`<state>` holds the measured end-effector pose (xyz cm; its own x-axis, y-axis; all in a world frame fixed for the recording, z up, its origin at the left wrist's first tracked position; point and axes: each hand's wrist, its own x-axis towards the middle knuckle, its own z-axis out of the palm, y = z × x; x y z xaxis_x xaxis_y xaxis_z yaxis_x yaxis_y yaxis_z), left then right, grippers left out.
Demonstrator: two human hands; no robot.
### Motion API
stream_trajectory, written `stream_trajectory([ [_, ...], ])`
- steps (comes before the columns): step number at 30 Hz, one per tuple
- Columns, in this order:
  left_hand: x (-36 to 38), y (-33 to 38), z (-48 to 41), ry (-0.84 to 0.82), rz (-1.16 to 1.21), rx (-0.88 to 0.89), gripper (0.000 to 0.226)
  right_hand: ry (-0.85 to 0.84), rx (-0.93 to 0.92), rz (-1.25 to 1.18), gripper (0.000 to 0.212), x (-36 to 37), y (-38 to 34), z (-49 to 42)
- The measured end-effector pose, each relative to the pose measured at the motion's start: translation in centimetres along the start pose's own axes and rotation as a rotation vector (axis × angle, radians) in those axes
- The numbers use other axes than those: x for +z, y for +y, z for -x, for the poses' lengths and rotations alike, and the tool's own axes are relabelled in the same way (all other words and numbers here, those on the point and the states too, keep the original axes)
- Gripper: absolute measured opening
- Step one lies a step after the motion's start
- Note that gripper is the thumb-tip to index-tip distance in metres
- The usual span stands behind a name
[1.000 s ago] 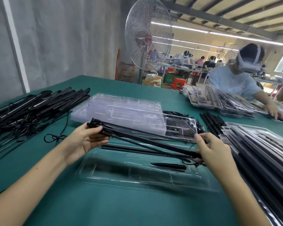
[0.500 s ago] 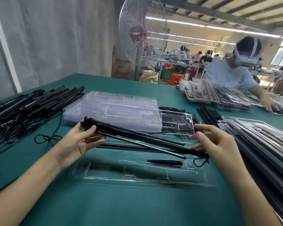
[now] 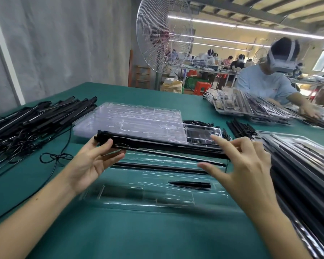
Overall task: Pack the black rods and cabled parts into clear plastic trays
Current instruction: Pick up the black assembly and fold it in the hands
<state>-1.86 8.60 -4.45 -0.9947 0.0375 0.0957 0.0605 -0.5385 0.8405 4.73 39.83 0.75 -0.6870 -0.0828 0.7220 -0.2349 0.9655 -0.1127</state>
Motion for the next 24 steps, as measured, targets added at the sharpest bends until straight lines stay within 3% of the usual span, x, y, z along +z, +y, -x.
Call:
stream_trajectory([
  [6,1.4,0.0,0.6,-0.022,0.017,0.038,0.012,0.058,-0.061,0.055,0.048,0.7,-1.1,0.3],
  [9,1.7,0.0,0.8,-0.019,-0.001,0.038,0.018,-0.034,-0.018,-0.018,0.047,0.5,-0.5,0.2],
  [15,1.8,0.1,0.9,-0.002,-0.037,0.008,0.019,-0.280,0.092,-0.084,0.073,0.7,0.2,-0.1],
  [17,1.7,0.3,0.9,0.010,-0.049,-0.006,0.019,-0.317,0.114,-0.202,0.063,0.8,0.7,-0.2],
  [21,1.3,0.4,0.8,0.007,-0.177,-0.052,0.022,-0.343,0.165,-0.402,0.019,1.8,1.9,0.0],
  [24,1.0,0.2,0.7,0.011,-0.256,-0.111,0.021,-0.344,0.173,-0.416,0.015,2.4,2.1,0.2],
])
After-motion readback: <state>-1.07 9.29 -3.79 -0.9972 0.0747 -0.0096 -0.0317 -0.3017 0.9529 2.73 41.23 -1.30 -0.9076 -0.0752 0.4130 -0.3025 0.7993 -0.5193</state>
